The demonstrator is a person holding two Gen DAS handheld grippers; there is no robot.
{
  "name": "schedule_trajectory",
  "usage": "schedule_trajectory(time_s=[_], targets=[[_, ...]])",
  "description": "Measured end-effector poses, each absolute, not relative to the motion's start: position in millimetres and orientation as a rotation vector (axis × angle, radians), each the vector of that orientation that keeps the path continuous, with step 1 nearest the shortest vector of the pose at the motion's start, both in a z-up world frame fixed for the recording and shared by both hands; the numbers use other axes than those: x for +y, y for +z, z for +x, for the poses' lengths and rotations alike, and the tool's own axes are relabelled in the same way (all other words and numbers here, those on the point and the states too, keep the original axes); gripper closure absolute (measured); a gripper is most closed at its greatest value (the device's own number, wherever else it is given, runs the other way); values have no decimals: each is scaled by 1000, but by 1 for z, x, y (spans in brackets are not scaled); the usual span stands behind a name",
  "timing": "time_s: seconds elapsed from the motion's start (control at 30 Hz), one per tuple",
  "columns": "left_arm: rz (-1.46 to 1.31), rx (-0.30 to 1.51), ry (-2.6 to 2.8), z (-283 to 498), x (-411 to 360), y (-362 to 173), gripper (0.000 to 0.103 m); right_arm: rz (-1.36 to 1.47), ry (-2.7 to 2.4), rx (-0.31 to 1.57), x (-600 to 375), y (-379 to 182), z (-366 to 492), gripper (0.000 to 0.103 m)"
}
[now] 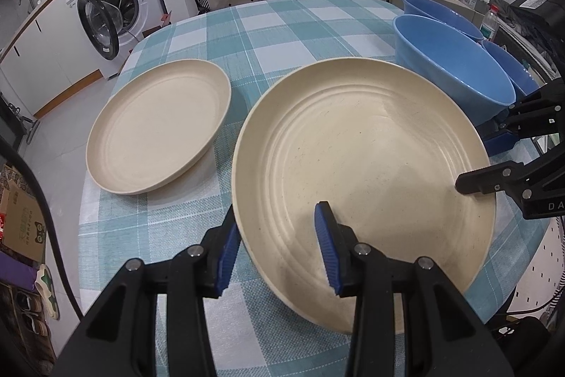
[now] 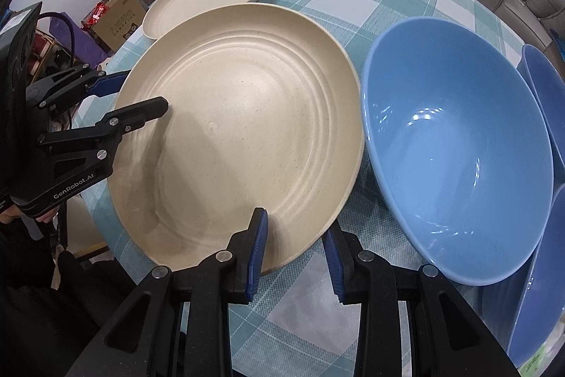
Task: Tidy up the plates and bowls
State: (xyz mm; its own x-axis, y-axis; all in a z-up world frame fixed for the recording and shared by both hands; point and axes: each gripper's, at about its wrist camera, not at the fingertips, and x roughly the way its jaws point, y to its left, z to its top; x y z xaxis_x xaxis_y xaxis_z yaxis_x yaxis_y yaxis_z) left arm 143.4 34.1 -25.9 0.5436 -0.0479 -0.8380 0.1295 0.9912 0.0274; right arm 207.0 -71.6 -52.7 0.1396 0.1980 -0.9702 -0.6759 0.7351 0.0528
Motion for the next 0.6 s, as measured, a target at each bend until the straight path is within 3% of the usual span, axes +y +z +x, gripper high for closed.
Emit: schedule_trajectory(time_s=[0.6], targets=[[118,1012,-121,145,30,-34,63,-483,626,1297,-60,-65,211,71]])
